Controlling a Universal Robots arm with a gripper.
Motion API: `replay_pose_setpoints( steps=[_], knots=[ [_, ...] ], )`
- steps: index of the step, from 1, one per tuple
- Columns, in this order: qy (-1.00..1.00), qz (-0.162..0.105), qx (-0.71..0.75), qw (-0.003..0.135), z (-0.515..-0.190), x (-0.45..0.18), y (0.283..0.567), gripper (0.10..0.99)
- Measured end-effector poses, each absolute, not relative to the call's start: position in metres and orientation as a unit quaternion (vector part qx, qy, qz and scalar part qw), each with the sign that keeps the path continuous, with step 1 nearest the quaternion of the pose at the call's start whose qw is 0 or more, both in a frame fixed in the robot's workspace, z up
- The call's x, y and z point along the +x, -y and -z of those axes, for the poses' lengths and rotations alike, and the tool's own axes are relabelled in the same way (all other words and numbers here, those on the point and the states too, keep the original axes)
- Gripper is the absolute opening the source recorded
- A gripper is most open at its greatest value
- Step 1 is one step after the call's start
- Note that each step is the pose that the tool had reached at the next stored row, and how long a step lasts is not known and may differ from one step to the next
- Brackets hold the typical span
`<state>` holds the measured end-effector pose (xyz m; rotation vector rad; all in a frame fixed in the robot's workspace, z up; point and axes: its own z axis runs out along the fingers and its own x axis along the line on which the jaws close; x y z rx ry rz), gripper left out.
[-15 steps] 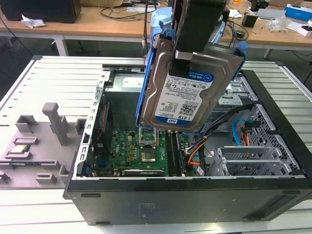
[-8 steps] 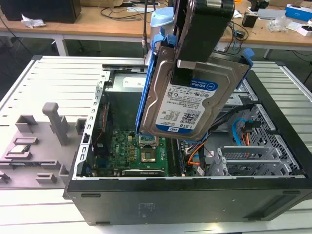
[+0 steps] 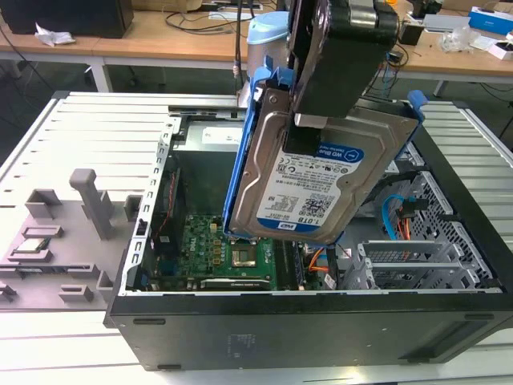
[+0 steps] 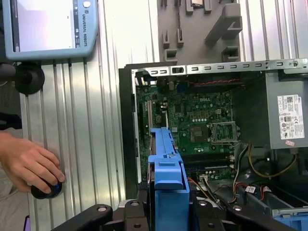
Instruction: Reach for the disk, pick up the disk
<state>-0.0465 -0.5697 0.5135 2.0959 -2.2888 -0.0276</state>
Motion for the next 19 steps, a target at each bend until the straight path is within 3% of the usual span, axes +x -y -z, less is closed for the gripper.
replay_pose_setpoints(
  steps=[19],
  knots=[
    [0.737,0.009,0.675,0.019,-0.513,0.017,0.578,0.373]
  ],
)
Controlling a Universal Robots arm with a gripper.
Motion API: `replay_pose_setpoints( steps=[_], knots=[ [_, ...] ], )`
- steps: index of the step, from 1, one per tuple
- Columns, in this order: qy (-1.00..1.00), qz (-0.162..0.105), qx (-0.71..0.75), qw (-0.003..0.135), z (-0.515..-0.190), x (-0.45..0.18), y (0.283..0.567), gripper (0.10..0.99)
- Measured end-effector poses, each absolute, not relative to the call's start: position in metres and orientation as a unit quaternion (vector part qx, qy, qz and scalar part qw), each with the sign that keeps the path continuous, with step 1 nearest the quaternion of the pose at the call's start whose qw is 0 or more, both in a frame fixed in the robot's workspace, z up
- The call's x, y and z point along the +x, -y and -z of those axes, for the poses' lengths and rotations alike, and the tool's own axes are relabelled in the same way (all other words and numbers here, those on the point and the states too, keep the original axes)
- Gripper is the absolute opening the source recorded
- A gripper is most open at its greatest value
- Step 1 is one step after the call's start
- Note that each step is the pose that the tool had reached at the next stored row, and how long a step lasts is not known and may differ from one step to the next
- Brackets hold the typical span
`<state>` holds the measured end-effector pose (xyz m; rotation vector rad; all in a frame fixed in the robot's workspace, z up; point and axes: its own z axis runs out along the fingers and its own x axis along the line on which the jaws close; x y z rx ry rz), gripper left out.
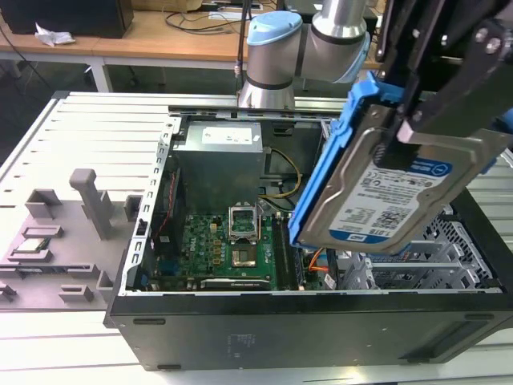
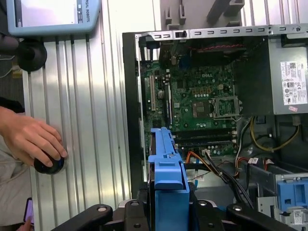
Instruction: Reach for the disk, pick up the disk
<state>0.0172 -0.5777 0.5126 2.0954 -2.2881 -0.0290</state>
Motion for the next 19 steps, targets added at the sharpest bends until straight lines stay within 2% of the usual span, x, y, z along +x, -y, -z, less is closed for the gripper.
replay_pose_setpoints(
  steps=[13,19],
  knots=[
    [0.737,0.009,0.675,0.020,-0.511,0.049,0.578,0.373],
    [0.736,0.010,0.676,0.020,-0.501,0.054,0.575,0.373]
  ],
)
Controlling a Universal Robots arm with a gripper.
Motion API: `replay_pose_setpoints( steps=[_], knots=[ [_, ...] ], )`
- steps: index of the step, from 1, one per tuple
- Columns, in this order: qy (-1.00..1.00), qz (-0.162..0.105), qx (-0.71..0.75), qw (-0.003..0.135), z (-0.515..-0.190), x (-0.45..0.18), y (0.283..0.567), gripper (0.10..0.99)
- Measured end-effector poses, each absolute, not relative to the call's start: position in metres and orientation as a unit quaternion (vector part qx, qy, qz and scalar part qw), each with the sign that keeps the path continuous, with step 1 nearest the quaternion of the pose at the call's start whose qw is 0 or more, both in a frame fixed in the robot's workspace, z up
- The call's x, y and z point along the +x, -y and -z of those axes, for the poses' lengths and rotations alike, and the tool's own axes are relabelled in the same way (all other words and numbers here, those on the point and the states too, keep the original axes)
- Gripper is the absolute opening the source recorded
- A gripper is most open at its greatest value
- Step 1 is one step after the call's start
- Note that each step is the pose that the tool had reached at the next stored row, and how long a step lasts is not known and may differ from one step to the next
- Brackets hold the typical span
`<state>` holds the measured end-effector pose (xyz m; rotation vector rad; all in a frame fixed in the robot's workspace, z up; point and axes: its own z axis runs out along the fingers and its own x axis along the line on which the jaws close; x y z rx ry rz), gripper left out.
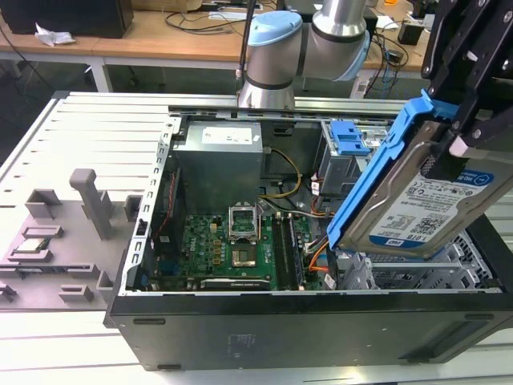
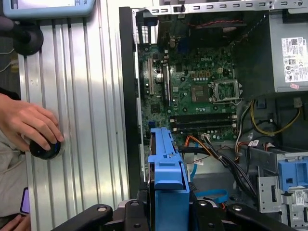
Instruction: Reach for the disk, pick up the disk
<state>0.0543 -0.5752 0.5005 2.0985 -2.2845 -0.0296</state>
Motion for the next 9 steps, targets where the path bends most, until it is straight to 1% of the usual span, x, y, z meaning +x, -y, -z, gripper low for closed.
replay_pose_setpoints(
  steps=[9],
  knots=[
    [0.733,0.010,0.680,0.020,-0.496,0.077,0.569,0.373]
  ],
)
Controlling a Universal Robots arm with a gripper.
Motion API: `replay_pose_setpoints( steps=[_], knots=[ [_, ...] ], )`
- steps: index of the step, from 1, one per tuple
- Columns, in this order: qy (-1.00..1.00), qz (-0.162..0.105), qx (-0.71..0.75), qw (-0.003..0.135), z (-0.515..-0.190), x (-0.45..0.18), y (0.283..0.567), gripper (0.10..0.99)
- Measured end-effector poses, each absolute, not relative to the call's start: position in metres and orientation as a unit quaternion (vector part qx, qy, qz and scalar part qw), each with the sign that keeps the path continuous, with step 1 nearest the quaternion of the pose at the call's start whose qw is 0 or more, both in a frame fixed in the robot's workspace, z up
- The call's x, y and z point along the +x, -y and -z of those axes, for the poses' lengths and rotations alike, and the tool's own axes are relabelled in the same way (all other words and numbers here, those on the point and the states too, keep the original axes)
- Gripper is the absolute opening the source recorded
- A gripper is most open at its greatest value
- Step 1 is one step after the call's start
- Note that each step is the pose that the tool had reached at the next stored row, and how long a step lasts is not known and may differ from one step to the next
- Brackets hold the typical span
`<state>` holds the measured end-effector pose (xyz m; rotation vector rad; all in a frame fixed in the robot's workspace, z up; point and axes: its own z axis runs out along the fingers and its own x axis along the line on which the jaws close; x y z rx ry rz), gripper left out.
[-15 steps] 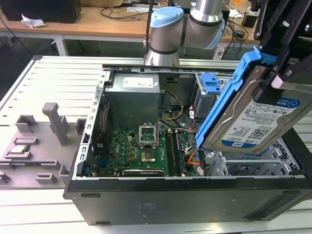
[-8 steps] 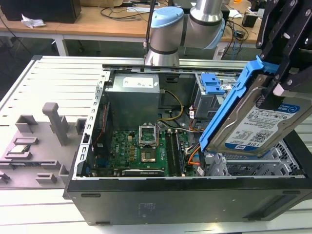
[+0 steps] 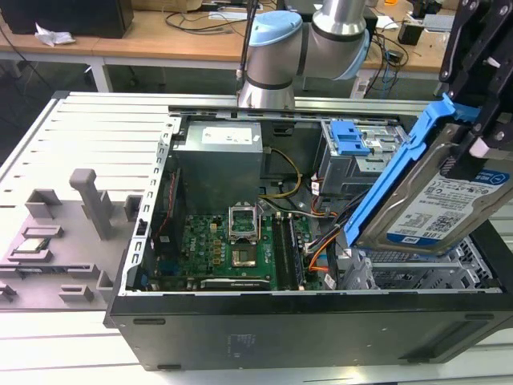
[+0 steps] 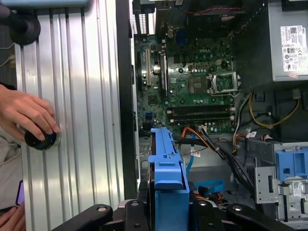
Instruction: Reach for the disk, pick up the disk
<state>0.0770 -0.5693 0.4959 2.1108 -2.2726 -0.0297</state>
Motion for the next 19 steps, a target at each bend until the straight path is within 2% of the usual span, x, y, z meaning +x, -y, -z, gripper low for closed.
replay_pose_setpoints(
  steps=[19],
  knots=[
    [0.730,0.009,0.683,0.021,-0.478,0.106,0.553,0.373]
  ],
)
